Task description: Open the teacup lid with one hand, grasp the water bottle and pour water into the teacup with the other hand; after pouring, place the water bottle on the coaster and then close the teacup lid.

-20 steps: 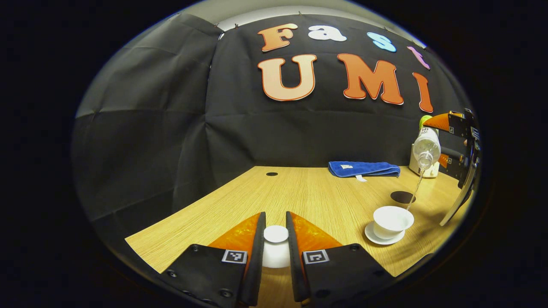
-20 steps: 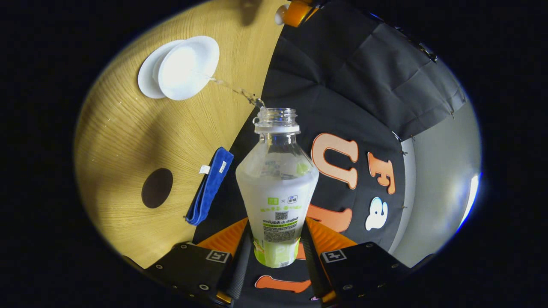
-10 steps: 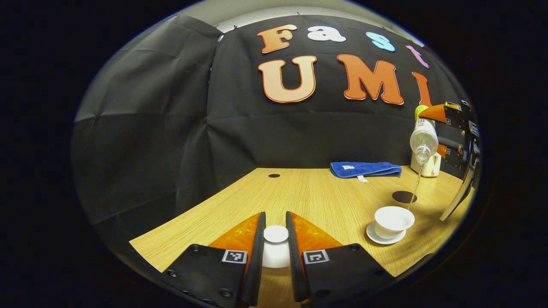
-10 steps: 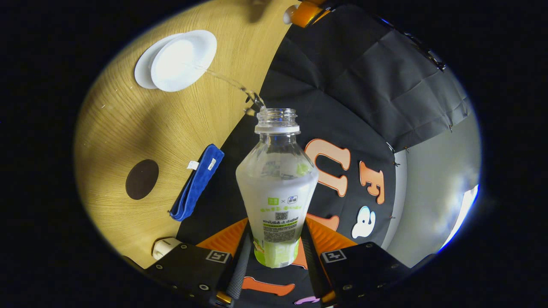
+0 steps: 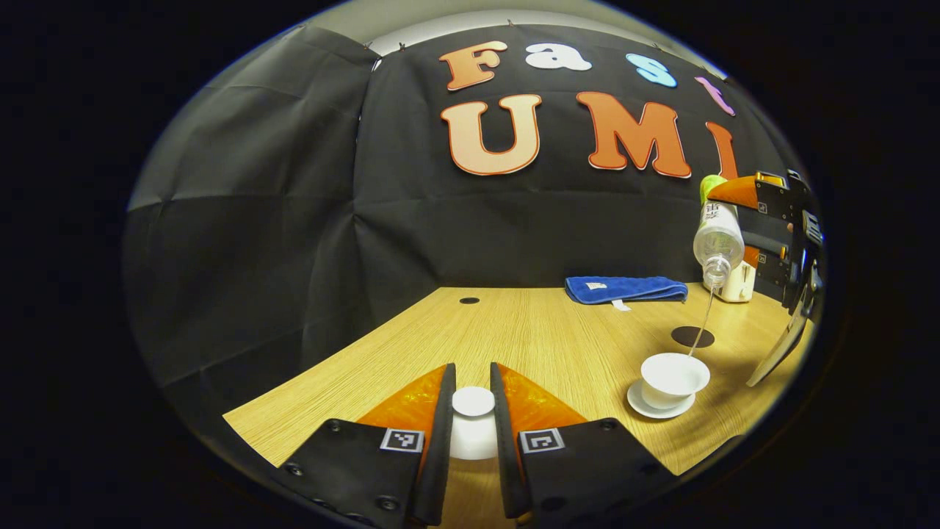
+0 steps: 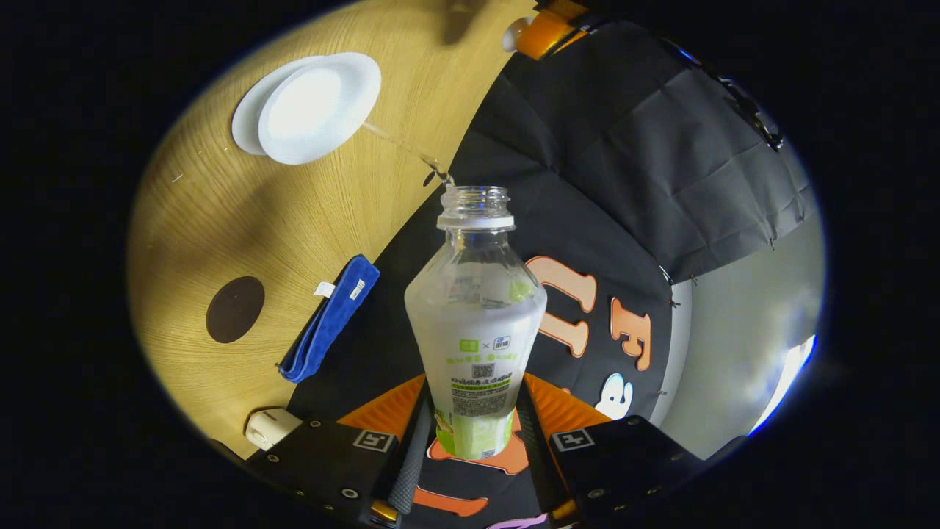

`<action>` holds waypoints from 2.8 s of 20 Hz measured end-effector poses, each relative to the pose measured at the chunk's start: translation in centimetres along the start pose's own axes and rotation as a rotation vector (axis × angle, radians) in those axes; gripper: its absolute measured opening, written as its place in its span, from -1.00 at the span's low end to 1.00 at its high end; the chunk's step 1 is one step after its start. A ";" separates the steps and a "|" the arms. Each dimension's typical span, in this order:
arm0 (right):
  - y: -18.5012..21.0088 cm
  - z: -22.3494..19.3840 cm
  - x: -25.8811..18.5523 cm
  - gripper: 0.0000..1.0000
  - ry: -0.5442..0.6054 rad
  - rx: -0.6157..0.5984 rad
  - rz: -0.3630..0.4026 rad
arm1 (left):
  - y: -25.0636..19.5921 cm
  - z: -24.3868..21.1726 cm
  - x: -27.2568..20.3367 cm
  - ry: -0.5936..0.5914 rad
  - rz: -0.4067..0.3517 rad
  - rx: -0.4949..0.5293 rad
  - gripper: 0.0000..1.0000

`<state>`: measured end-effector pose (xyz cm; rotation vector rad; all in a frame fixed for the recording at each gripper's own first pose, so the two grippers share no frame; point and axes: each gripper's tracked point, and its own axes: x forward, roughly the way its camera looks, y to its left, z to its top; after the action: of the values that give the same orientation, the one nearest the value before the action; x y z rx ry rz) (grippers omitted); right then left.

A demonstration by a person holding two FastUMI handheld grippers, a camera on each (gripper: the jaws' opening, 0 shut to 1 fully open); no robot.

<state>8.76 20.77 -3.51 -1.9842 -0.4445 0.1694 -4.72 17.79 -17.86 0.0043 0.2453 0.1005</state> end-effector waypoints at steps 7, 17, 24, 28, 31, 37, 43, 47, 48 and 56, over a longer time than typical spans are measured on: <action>-0.7 0.6 0.4 0.26 -0.022 -0.039 -0.056 | -0.1 0.2 -0.1 -0.006 -0.005 -0.004 -0.34; 2.2 1.9 -0.1 0.26 -0.045 0.039 0.023 | -0.9 0.5 -0.3 -0.019 -0.017 0.005 -0.34; 6.8 3.8 -1.6 0.27 -0.050 0.366 0.225 | -2.0 1.2 -0.3 -0.026 -0.038 0.009 -0.34; 7.8 4.3 -2.0 0.27 -0.042 0.624 0.301 | -3.1 2.1 -0.4 -0.038 -0.054 0.007 -0.34; 8.5 4.2 -2.3 0.27 -0.001 0.818 0.328 | -4.4 2.7 -0.5 -0.050 -0.072 0.009 -0.33; 8.4 2.1 -2.4 0.32 0.060 1.037 0.320 | -7.3 3.8 -0.6 -0.066 -0.105 0.028 -0.34; 7.6 -1.8 -1.5 0.28 0.131 1.294 0.259 | -11.0 4.7 -1.0 -0.085 -0.154 0.029 -0.34; 8.4 -4.9 -1.1 0.28 0.205 1.473 0.227 | -12.7 4.8 -1.1 -0.085 -0.170 0.051 -0.34; 8.5 -5.1 -0.9 0.28 0.219 1.531 0.226 | -13.1 5.0 -1.1 -0.087 -0.174 0.048 -0.34; 10.4 -8.5 -0.5 0.28 0.302 1.900 0.190 | -15.4 6.2 -1.7 -0.111 -0.204 0.029 -0.34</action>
<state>13.39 9.46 -9.10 -0.1440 0.1728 0.2533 -3.37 2.39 -11.65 0.0140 0.1357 -0.1059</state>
